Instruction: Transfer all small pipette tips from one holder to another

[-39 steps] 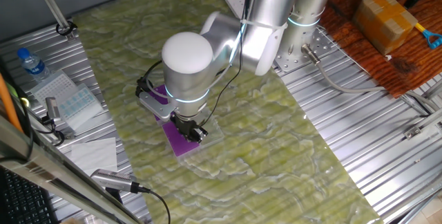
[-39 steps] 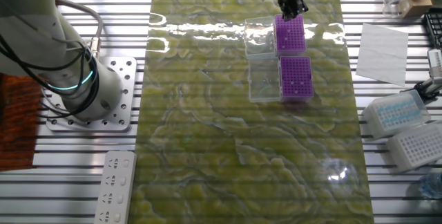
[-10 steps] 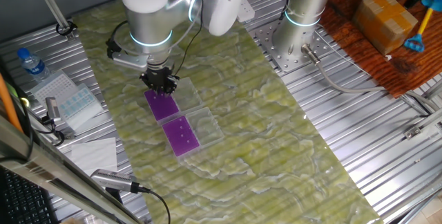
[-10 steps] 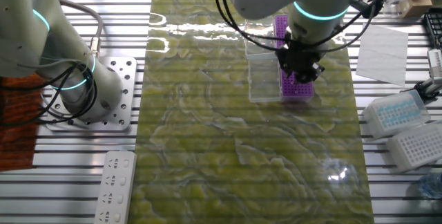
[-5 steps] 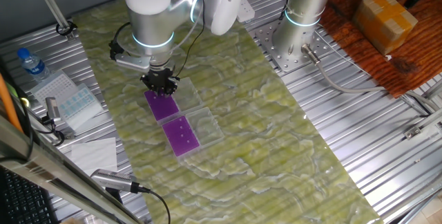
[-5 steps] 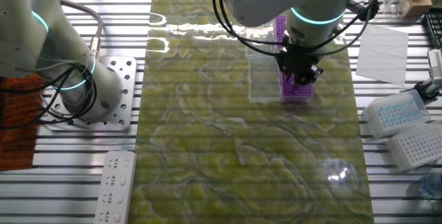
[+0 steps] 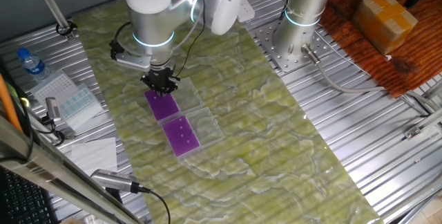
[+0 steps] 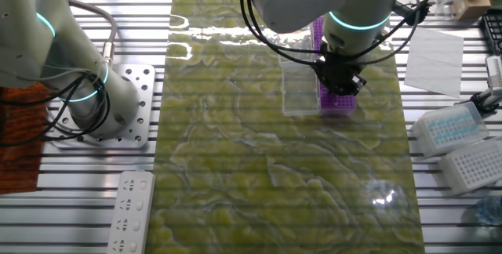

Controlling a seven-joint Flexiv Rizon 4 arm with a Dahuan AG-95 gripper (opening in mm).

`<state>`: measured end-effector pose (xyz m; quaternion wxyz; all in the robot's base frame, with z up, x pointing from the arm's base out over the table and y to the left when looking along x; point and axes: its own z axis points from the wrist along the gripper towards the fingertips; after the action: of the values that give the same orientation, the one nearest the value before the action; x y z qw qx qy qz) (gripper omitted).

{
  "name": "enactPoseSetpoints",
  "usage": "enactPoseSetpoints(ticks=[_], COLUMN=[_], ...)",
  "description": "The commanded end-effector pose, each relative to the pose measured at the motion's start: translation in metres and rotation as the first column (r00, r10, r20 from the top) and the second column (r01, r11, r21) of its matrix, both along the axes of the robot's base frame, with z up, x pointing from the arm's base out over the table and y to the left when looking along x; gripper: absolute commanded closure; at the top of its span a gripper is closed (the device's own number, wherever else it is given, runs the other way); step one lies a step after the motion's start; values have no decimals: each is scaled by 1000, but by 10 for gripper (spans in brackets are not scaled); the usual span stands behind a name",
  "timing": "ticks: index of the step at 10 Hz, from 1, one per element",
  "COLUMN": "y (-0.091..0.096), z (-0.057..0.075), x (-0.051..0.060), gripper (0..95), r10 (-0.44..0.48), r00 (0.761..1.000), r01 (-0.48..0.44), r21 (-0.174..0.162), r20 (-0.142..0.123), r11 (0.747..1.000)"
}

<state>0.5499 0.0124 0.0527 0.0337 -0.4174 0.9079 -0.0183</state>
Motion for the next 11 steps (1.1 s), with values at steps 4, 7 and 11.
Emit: enactPoseSetpoints(ticks=[4, 7, 11], y=[-2, 10, 94], z=[19, 41, 61], x=[2, 6, 20], gripper=[950, 950, 950], r10=[-10, -56, -236], r00=[1000, 998, 970], r01=[10, 57, 238], r21=[7, 23, 25], r20=[-16, -32, -68], r11=[1000, 998, 971])
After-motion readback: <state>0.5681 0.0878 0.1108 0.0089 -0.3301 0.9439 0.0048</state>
